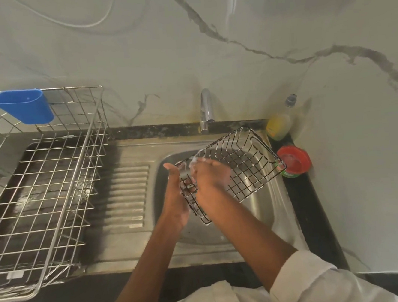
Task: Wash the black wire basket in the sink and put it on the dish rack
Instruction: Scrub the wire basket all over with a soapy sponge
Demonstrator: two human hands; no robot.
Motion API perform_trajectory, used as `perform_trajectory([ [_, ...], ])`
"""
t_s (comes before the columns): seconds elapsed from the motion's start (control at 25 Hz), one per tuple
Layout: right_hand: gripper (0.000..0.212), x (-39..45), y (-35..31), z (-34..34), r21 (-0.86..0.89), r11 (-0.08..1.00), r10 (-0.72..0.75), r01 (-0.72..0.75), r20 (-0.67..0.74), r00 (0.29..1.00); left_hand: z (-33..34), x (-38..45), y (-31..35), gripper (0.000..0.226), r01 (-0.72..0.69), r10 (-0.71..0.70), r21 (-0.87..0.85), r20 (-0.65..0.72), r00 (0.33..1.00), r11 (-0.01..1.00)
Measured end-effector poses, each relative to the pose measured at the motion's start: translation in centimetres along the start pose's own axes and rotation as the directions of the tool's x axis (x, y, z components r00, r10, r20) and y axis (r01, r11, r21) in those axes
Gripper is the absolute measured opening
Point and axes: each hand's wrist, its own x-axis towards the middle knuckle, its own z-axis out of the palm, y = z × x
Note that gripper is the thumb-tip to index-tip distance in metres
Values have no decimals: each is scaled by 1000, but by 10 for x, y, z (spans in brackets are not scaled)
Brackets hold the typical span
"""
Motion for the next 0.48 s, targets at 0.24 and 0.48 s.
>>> perform_trajectory([
  [0.24, 26, -14, 5, -3, -388, 847, -255, 362, 301, 919, -6, 1, 1, 110, 6, -2, -87, 43, 999, 996],
  [0.48, 12, -16, -6, -49, -643, 426, -164, 637, 638, 753, -9, -7, 8, 48, -99, 95, -133, -42, 995, 986],
])
